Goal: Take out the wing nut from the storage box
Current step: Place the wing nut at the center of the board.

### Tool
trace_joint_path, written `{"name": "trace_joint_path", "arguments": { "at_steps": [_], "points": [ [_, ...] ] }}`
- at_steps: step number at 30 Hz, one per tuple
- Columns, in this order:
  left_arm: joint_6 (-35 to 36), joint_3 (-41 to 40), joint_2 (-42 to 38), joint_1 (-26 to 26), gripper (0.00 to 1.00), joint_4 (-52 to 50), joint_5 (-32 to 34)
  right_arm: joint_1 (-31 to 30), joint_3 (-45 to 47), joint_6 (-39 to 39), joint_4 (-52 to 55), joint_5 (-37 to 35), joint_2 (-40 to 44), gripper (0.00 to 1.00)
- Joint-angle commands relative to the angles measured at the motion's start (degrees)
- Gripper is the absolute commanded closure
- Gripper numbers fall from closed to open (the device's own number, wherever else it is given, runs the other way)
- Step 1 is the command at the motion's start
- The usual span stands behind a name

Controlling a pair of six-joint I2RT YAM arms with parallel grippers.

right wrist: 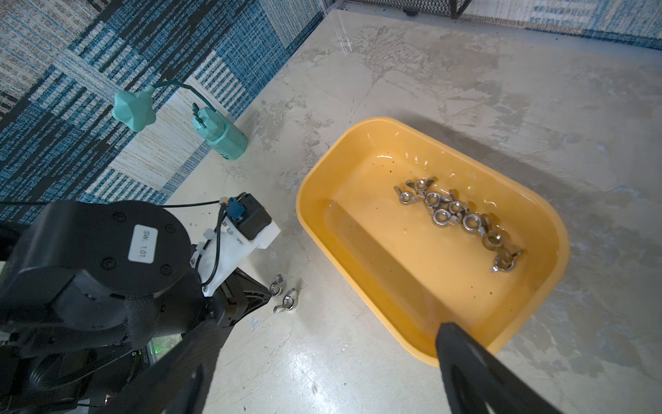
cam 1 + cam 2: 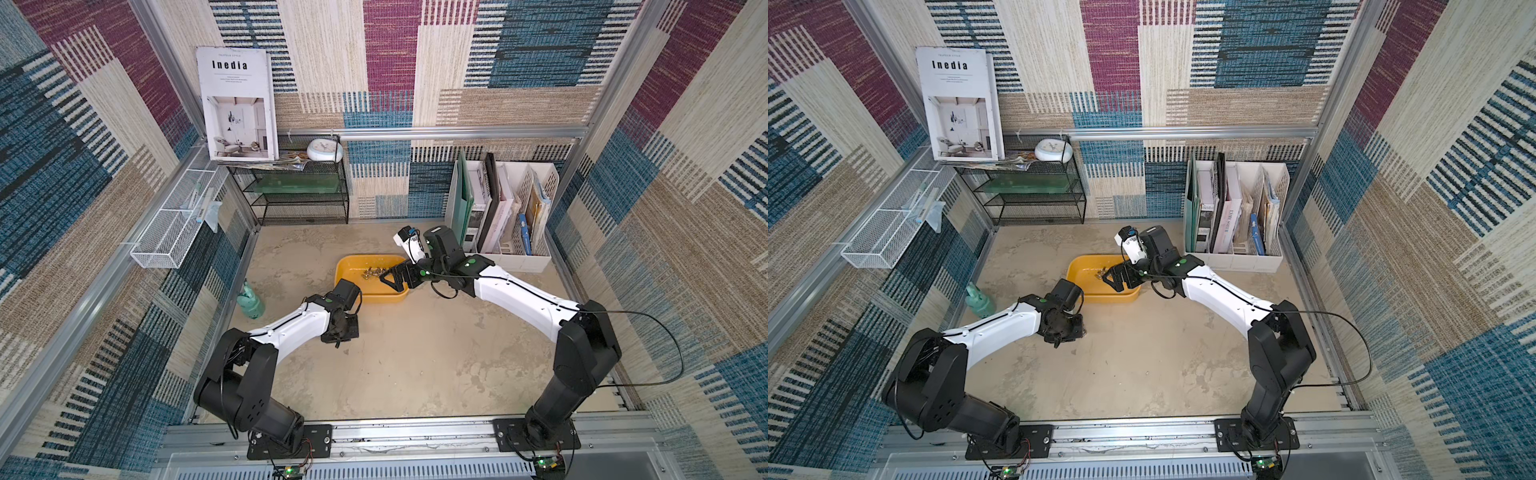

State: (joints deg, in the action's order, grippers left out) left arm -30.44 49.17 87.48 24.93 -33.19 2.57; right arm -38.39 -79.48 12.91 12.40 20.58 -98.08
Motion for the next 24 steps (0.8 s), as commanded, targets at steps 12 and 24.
{"name": "trace_joint_path", "arguments": {
  "at_steps": [12, 24],
  "points": [
    [1.19, -0.12, 1.64, 0.21, 0.86, 0.87, 0.24, -0.09, -0.06, -0.07, -0.03, -0.41, 0.44, 0.01],
    [1.47, 2.77, -1.65, 0.18, 0.68, -5.07, 2.77, -0.10, 0.29, -0.12, -0.98, -1.41, 0.46, 0.01]
  ]
}}
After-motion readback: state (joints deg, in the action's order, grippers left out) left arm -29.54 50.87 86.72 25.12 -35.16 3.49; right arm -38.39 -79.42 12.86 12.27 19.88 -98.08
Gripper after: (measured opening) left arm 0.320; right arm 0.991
